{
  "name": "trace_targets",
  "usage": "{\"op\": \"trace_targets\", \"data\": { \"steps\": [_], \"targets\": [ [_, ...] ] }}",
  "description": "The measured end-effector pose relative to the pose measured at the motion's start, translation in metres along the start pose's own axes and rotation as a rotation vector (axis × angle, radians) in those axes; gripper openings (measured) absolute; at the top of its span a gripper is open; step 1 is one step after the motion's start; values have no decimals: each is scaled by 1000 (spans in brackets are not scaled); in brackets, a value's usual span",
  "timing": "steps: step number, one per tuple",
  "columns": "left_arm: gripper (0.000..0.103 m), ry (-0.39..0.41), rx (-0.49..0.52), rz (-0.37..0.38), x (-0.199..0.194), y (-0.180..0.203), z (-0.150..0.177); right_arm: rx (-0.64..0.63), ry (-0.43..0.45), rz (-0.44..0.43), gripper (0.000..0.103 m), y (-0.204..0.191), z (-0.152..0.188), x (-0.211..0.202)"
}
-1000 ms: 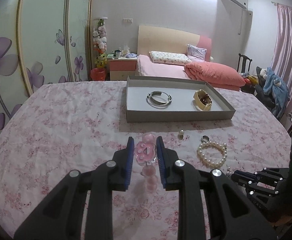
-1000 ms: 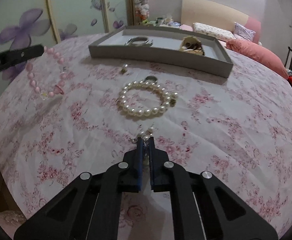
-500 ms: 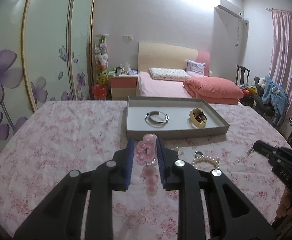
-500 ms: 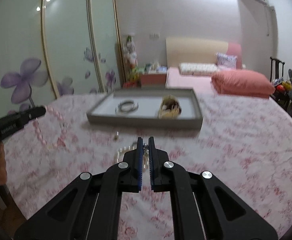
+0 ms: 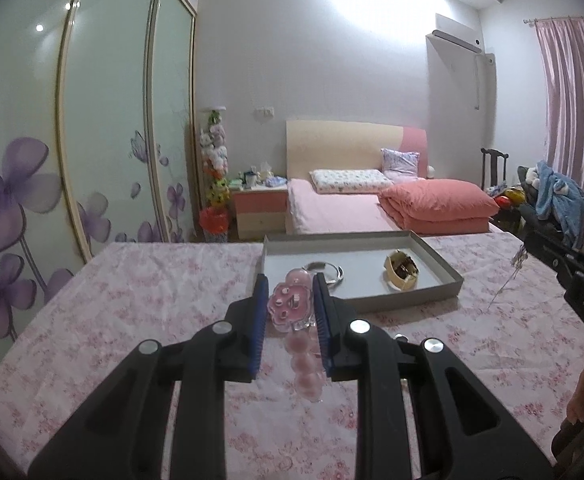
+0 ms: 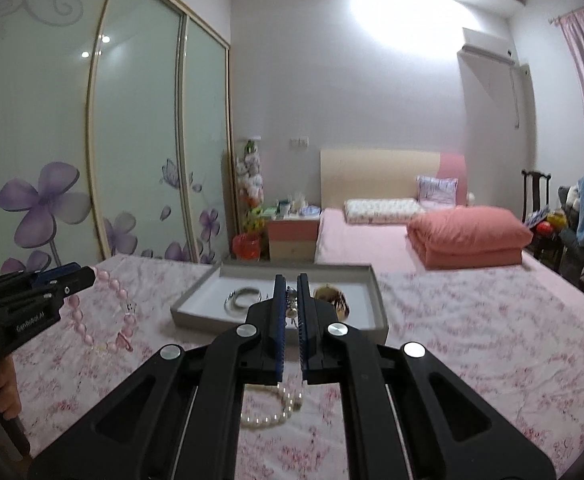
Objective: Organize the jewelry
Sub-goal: 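Lift the pink bracelet toward the tray with the left tool while the right tool carries the charm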
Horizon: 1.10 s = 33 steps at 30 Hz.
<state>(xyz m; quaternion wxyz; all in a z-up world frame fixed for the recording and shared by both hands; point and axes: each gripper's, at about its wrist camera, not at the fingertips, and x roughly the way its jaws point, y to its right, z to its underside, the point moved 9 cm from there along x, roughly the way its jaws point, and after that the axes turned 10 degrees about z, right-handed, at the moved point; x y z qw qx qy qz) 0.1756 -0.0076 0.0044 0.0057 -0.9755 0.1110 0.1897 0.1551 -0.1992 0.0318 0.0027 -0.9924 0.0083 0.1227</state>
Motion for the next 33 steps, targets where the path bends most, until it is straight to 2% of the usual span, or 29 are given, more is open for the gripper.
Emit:
{"op": "trace_targets", "data": {
  "steps": [3, 12, 20, 27, 33],
  "targets": [
    [23, 9, 13, -17, 2, 1, -1, -14, 38, 18, 6, -3, -3, 0],
    [23, 7, 5, -37, 15, 1, 1, 3, 68, 35, 6, -3, -6, 6],
    [23, 31, -4, -47, 35, 1, -7, -1, 130, 53, 6, -5, -20, 22],
    [23, 56, 14, -43, 67, 6, -27, 5, 178, 75, 6, -3, -38, 57],
    [23, 55, 6, -33, 108, 4, -42, 25, 174, 74, 6, -1, -42, 94]
  ]
}}
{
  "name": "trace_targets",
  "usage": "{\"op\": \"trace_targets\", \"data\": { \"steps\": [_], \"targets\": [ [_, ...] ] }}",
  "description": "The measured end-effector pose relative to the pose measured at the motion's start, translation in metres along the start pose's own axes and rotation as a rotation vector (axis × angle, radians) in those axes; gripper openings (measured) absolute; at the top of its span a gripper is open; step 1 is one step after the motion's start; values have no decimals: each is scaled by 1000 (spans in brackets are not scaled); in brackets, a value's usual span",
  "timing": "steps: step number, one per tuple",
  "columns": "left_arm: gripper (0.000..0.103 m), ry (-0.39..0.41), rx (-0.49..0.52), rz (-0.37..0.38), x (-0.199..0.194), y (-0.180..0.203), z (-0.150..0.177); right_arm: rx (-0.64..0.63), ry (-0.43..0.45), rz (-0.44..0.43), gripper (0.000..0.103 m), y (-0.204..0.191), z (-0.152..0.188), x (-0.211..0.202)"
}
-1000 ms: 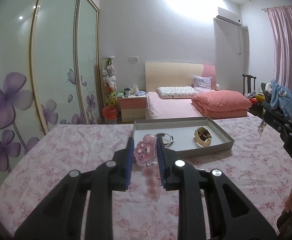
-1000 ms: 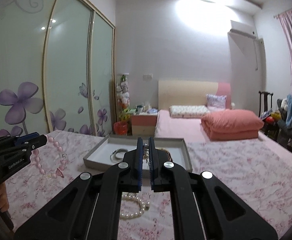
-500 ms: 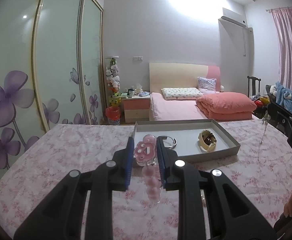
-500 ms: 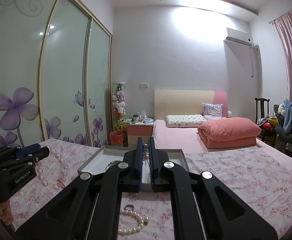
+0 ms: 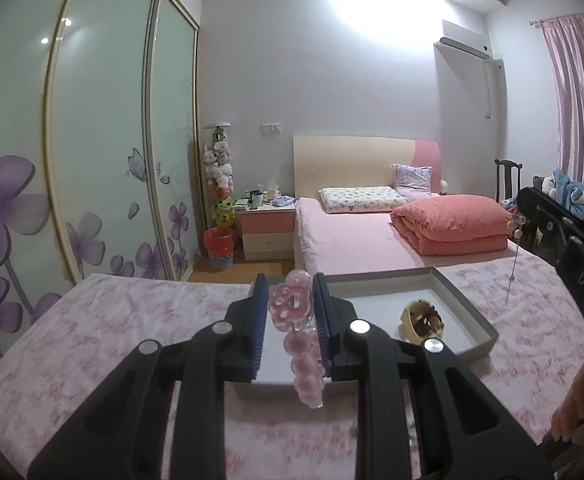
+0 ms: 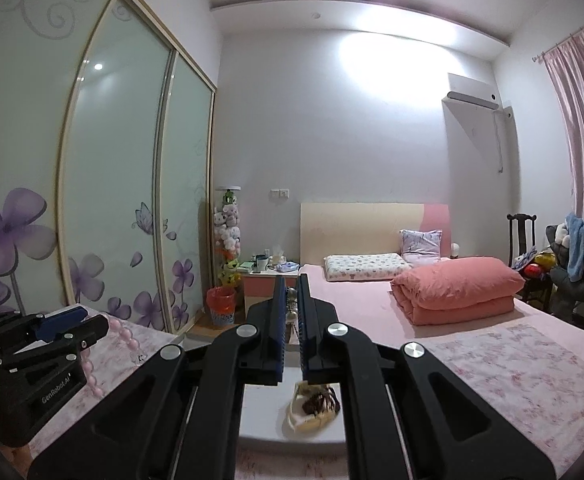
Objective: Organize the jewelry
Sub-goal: 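Lift the pink bracelet toward the tray with the left tool while the right tool carries the charm, then open the left tool over the tray while the right tool releases the charm into it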
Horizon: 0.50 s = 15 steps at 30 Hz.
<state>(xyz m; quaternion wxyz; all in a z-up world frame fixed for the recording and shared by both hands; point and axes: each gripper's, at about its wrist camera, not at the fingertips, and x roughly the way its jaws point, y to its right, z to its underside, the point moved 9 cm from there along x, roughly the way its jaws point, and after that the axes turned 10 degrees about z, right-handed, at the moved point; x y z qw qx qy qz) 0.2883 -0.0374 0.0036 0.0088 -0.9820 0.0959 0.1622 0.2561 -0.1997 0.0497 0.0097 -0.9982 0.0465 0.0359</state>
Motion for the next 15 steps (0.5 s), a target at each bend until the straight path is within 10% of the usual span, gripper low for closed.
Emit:
{"op": "trace_targets", "data": {
  "steps": [15],
  "targets": [
    [23, -116, -85, 40, 112, -9, 15, 47, -211, -31, 6, -12, 65, 84]
  ]
}}
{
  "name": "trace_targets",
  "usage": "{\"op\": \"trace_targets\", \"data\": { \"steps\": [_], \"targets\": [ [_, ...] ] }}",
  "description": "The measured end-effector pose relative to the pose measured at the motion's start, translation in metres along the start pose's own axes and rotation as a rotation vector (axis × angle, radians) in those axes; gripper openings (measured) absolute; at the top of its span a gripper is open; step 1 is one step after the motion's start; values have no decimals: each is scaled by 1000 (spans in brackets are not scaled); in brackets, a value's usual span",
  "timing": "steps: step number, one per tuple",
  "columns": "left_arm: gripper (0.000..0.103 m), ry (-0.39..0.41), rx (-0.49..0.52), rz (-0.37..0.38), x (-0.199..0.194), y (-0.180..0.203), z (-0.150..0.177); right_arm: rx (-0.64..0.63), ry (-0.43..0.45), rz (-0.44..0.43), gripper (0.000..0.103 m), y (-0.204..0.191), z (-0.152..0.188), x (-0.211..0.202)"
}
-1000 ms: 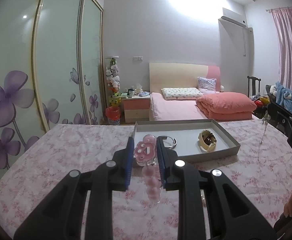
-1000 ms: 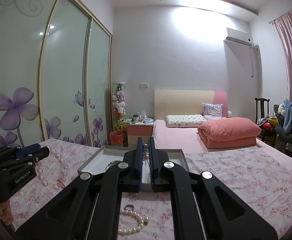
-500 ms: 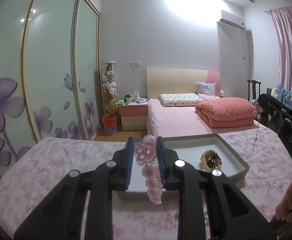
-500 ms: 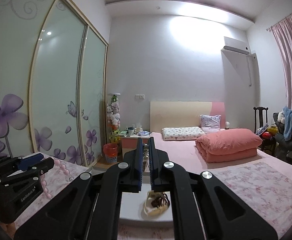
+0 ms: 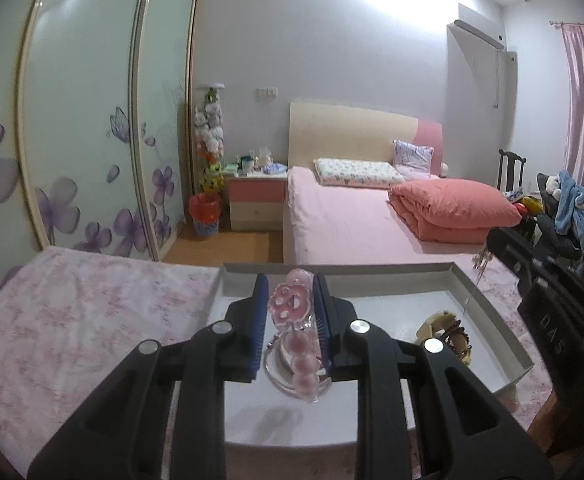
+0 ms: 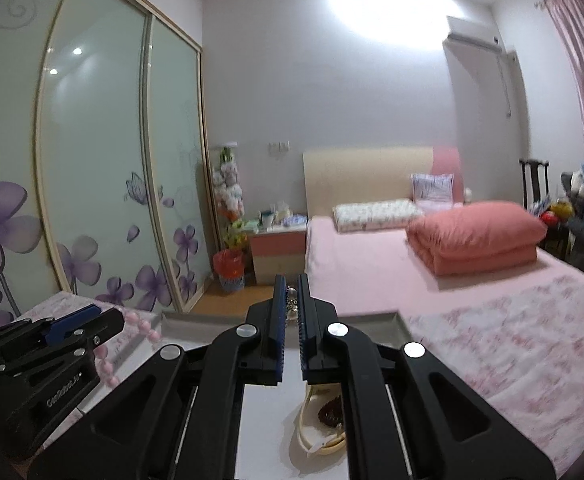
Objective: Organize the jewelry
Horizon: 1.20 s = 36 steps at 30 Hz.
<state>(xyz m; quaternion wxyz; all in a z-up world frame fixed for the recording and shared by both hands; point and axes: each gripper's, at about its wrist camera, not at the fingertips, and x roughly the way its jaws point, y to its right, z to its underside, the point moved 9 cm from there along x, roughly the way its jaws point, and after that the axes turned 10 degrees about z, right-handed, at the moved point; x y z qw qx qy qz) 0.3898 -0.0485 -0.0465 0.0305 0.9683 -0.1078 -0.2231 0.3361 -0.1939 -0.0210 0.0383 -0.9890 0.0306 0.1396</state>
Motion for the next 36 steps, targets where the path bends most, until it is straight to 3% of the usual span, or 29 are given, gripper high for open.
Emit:
{"op": "trace_targets", "data": {
  "steps": [14, 15, 17, 19, 30, 36],
  "targets": [
    [23, -34, -17, 39, 23, 0, 20, 82, -169, -60, 9, 3, 13, 29],
    [25, -31, -15, 38, 24, 1, 18, 86, -177, -62, 12, 3, 14, 30],
    [31, -26, -18, 40, 23, 1, 18, 97, -178, -63, 31, 4, 14, 29],
    [32, -26, -27, 43, 23, 0, 18, 97, -162, -56, 41, 6, 13, 27],
    [35, -55, -67, 39, 11, -10, 19, 102, -123, -20, 42, 20, -3, 15],
    [42, -158, -24, 92, -15, -1, 47, 43, -143, 0, 42, 28, -2, -11]
  ]
}}
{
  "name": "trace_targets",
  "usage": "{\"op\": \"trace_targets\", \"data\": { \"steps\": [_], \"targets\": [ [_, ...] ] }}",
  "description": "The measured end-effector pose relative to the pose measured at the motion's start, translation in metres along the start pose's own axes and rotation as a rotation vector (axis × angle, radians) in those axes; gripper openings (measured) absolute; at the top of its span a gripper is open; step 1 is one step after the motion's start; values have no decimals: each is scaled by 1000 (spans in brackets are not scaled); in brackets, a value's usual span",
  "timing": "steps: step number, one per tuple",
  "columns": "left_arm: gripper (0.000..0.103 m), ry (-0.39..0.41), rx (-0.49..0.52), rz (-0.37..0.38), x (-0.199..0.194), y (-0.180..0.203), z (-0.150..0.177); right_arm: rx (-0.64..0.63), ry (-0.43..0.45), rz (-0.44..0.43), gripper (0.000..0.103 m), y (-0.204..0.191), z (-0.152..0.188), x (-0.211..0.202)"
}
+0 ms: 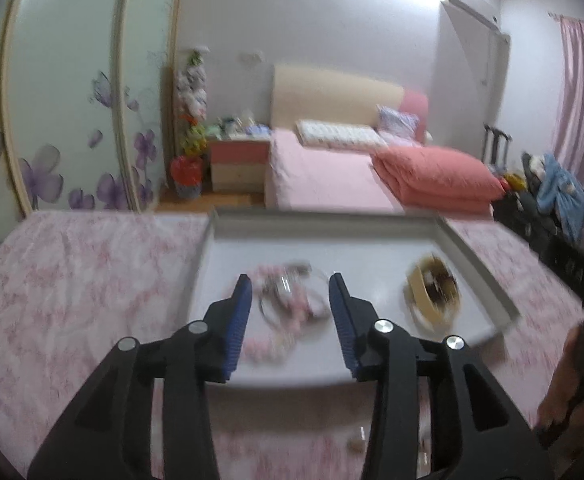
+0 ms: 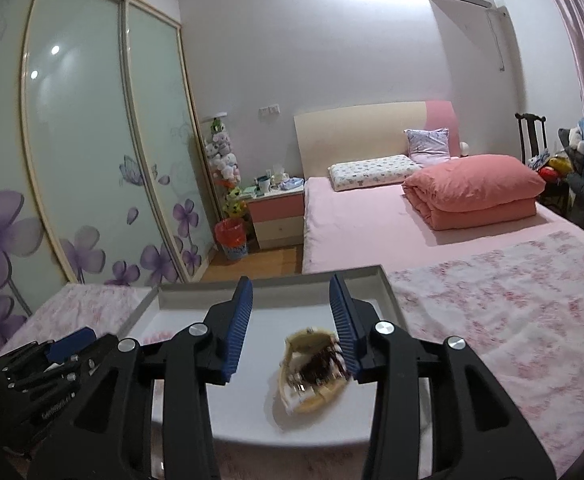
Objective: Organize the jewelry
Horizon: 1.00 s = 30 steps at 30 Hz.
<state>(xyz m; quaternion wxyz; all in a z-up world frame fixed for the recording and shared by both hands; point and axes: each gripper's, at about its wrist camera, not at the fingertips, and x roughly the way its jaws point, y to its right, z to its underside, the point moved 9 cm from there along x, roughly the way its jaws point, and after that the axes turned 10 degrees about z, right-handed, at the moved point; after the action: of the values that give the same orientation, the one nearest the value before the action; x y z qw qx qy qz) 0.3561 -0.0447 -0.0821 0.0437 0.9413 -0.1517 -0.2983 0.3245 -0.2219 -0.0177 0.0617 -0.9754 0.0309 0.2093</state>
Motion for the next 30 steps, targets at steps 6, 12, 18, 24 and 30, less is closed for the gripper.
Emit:
{"op": "trace_targets", "data": {
  "steps": [6, 12, 18, 24, 30],
  "targets": [
    [42, -208, 10, 98, 8, 23, 62, -18, 4, -9, 42, 12, 7, -39],
    [42, -278, 64, 85, 13, 41, 86, -13, -17, -26, 42, 21, 19, -59],
    [41, -327, 112, 40, 21, 45, 94, -3, -50, -49, 42, 24, 31, -64],
    [14, -324, 135, 13, 21, 46, 93, -6, -60, -68, 42, 23, 38, -72],
    [14, -322, 108, -37, 16, 26, 90, -15, -112, -84, 42, 25, 52, -74]
  ]
}}
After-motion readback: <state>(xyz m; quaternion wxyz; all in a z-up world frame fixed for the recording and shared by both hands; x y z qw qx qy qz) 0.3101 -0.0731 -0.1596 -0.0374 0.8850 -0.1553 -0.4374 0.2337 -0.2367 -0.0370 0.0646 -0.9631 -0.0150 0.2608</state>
